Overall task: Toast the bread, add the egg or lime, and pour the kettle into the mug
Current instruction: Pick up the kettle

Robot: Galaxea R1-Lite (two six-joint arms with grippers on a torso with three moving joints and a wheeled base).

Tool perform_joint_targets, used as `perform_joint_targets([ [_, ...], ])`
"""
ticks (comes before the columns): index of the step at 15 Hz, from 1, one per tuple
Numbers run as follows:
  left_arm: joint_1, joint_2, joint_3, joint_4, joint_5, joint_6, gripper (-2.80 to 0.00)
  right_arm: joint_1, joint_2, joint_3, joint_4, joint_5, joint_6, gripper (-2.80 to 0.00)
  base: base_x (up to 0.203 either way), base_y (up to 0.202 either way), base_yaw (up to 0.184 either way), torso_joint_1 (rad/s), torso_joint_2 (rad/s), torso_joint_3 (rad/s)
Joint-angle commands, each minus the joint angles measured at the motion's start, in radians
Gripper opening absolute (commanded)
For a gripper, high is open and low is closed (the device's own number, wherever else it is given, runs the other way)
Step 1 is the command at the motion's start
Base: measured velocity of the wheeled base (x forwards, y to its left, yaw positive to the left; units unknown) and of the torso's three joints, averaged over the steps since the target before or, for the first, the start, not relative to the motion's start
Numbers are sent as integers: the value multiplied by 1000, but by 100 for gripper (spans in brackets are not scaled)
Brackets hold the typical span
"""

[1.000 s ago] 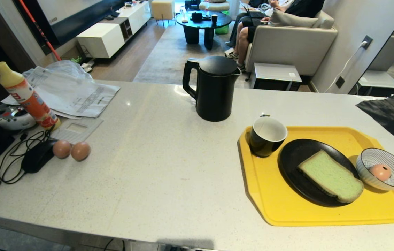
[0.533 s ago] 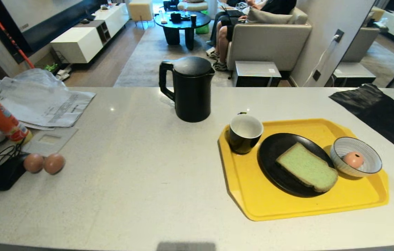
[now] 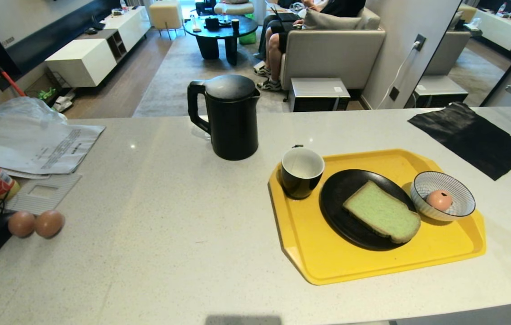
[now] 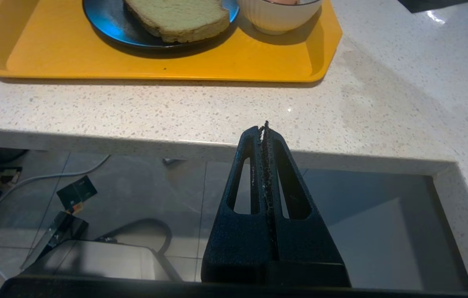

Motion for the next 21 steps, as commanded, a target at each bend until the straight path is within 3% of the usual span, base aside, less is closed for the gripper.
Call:
perform_joint_targets([
  [1, 0, 0, 15, -2, 0, 1, -280, 0, 0, 1, 0, 0, 2, -280, 0, 0, 0, 0, 0, 0],
  [5, 0, 0, 4, -10, 0, 3, -280, 0, 0, 1, 0, 0, 0, -280, 0, 0, 0, 0, 0, 0],
  [8, 0, 48, -206, 5, -40, 6, -280, 0, 0, 0, 0, 0, -1, -280, 0, 0, 0, 0, 0, 0],
  [10, 0, 202, -387, 34, -36, 4, -280, 0, 0, 0, 0, 0, -1, -280, 0, 0, 0, 0, 0, 0],
  [15, 1, 622, -784, 52, 94, -30, -280, 0, 0, 0, 0, 0, -1, -280, 0, 0, 0, 0, 0, 0],
  [17, 25, 742, -849, 51, 125, -40, -280, 0, 0, 1, 0, 0, -1, -280, 0, 0, 0, 0, 0, 0],
  [19, 94, 867, -917, 32, 136, -44, -280, 0, 0, 0, 0, 0, -1, -280, 0, 0, 0, 0, 0, 0],
  [21, 151, 986, -967, -43, 138, -45, -280, 0, 0, 0, 0, 0, 2, -280, 0, 0, 0, 0, 0, 0],
])
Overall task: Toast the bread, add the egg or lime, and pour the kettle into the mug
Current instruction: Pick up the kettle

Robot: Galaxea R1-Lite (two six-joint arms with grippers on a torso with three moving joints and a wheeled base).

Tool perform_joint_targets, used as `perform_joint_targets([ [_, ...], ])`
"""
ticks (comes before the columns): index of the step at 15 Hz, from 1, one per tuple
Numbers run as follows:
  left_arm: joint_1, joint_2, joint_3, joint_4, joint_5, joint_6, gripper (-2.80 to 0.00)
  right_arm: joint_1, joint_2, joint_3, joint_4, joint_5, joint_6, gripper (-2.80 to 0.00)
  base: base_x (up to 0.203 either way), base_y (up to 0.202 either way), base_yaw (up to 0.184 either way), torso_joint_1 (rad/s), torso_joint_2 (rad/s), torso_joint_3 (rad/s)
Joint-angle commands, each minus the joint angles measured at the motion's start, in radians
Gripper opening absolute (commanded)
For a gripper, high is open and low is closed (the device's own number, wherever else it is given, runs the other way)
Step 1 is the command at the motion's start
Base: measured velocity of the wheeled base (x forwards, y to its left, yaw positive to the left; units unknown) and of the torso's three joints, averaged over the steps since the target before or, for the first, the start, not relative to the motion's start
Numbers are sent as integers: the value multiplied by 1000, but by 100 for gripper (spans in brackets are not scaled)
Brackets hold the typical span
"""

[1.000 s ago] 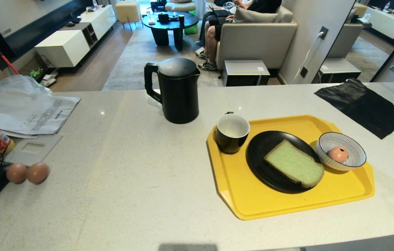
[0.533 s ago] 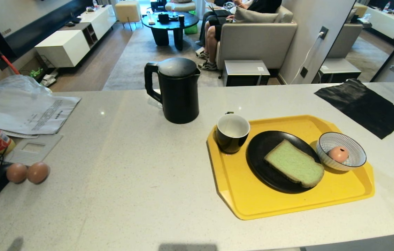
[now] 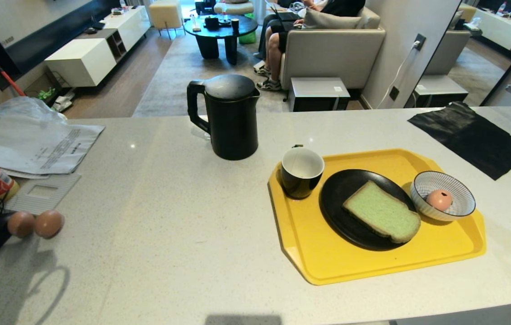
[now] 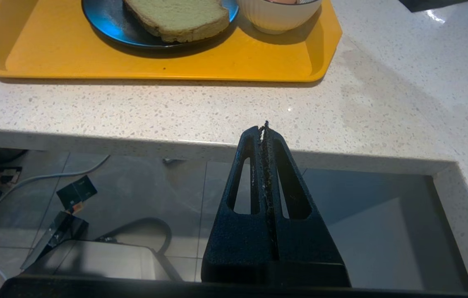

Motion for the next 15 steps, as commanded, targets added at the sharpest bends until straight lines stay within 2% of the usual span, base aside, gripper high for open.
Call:
perform_joint_targets([
  [1, 61, 170, -58, -47, -10, 0, -280, 1, 1, 0, 0, 0, -2, -280, 0, 0, 0, 0, 0, 0],
  [2, 98, 212, -109, -66, -51, 0, -280, 1, 0, 2, 0, 0, -2, -280, 0, 0, 0, 0, 0, 0],
  [3, 132, 225, -124, -71, -138, -2, -280, 1, 0, 1, 0, 0, -2, -280, 0, 0, 0, 0, 0, 0],
  [4, 179, 224, -121, -68, -262, -4, -280, 1, 0, 1, 0, 0, -1, -280, 0, 0, 0, 0, 0, 0],
  [5, 260, 221, -116, -63, -378, -4, -280, 1, 0, 0, 0, 0, -2, -280, 0, 0, 0, 0, 0, 0],
  [7, 463, 217, -92, -55, -687, 4, -280, 0, 0, 1, 0, 0, 0, -280, 0, 0, 0, 0, 0, 0],
  [8, 566, 227, -80, -53, -883, 7, -280, 1, 0, 1, 0, 0, -2, -280, 0, 0, 0, 0, 0, 0],
  [9, 621, 244, -71, -55, -1040, 14, -280, 1, 0, 0, 0, 0, -2, -280, 0, 0, 0, 0, 0, 0],
  [10, 660, 282, -61, -68, -1155, 46, -280, 1, 0, 1, 0, 0, -2, -280, 0, 0, 0, 0, 0, 0],
  [11, 676, 326, -58, -100, -1186, 85, -280, 1, 0, 1, 0, 0, -2, -280, 0, 0, 0, 0, 0, 0],
  [15, 686, 461, -71, -273, -1184, 137, -280, 1, 0, 1, 0, 0, -2, -280, 0, 0, 0, 0, 0, 0],
])
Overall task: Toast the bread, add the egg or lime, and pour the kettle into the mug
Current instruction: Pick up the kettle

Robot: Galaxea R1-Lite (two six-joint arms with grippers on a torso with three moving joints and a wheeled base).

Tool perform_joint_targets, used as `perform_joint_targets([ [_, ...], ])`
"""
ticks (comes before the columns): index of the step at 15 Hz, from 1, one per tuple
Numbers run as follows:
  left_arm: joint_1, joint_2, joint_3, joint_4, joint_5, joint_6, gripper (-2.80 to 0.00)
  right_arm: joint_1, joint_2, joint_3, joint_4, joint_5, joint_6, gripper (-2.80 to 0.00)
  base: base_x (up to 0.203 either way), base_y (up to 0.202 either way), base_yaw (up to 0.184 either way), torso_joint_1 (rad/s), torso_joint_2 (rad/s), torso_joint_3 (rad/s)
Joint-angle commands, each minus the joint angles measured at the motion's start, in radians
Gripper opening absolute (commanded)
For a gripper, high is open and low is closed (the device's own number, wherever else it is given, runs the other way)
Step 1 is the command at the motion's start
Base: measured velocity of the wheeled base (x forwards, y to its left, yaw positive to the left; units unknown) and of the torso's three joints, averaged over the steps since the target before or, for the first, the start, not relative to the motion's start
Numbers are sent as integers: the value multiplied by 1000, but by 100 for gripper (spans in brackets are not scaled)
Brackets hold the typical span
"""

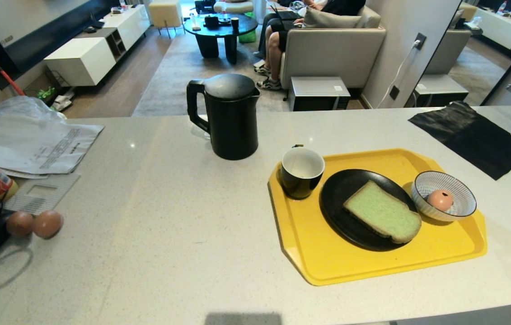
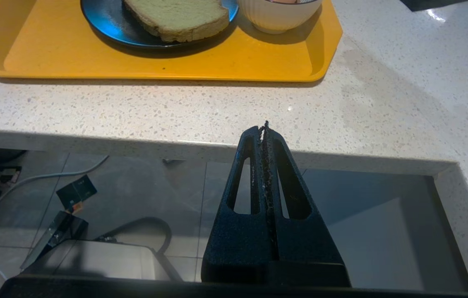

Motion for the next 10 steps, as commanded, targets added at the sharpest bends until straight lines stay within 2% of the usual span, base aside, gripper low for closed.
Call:
perform_joint_targets([
  [1, 4, 75, -3, -21, -5, 5, -280, 1, 0, 0, 0, 1, 1, -280, 0, 0, 0, 0, 0, 0],
  [4, 0, 187, -15, -86, -4, 41, -280, 1, 0, 1, 0, 1, 1, -280, 0, 0, 0, 0, 0, 0],
  [6, -28, 346, -66, -194, 3, 56, -280, 1, 0, 1, 0, 1, -1, -280, 0, 0, 0, 0, 0, 0],
  [8, -74, 524, -168, -318, 11, 50, -280, 1, 0, 0, 0, 1, -2, -280, 0, 0, 0, 0, 0, 0],
  [10, -158, 622, -246, -413, 12, 22, -280, 1, 2, 1, 0, 1, -1, -280, 0, 0, 0, 0, 0, 0],
])
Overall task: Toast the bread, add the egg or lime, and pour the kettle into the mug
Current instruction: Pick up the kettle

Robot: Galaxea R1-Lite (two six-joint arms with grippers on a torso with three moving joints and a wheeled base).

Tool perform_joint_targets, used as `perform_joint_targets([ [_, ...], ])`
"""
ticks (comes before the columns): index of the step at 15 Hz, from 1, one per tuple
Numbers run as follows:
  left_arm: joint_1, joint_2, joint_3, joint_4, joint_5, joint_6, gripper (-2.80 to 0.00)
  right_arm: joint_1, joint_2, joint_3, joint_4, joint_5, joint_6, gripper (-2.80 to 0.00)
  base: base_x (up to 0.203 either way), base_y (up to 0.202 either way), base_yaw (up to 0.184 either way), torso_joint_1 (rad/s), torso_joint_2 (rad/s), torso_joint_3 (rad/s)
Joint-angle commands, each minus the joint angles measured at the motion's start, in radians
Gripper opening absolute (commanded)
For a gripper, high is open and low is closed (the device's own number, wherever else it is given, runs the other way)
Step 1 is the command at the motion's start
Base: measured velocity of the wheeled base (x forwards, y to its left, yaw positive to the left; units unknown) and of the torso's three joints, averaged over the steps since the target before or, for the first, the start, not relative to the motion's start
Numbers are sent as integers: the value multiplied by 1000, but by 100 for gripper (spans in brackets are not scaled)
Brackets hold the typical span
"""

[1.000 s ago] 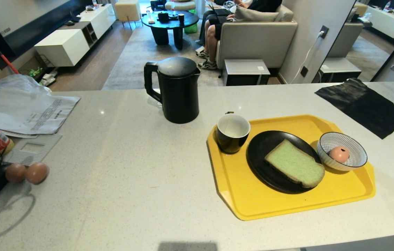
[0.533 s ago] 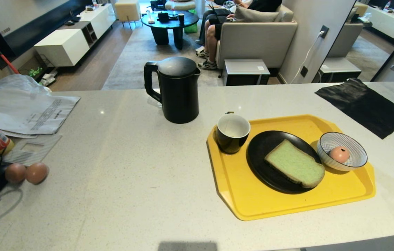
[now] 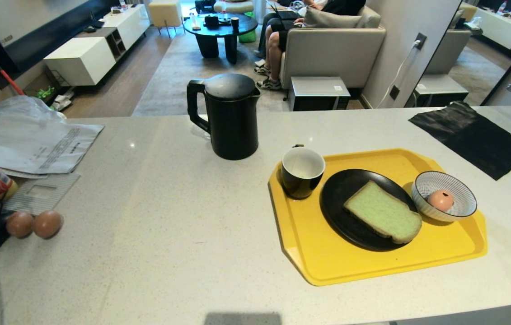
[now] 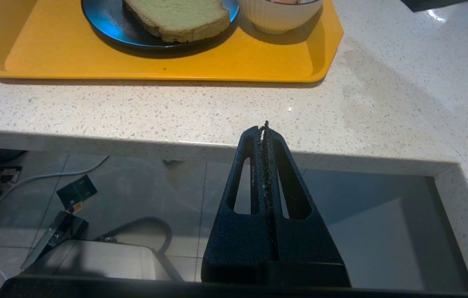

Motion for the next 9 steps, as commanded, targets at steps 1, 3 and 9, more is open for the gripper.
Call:
perform_joint_targets([
  [1, -71, 120, -55, -54, -14, -19, -280, 0, 0, 1, 0, 1, -2, -280, 0, 0, 0, 0, 0, 0],
  [3, -121, 155, -111, -133, -21, -60, -280, 0, 0, 1, 0, 1, -1, -280, 0, 0, 0, 0, 0, 0],
  [9, -264, 236, -191, -170, -14, -133, 0, 0, 0, 0, 0, 1, -2, -280, 0, 0, 0, 0, 0, 0],
])
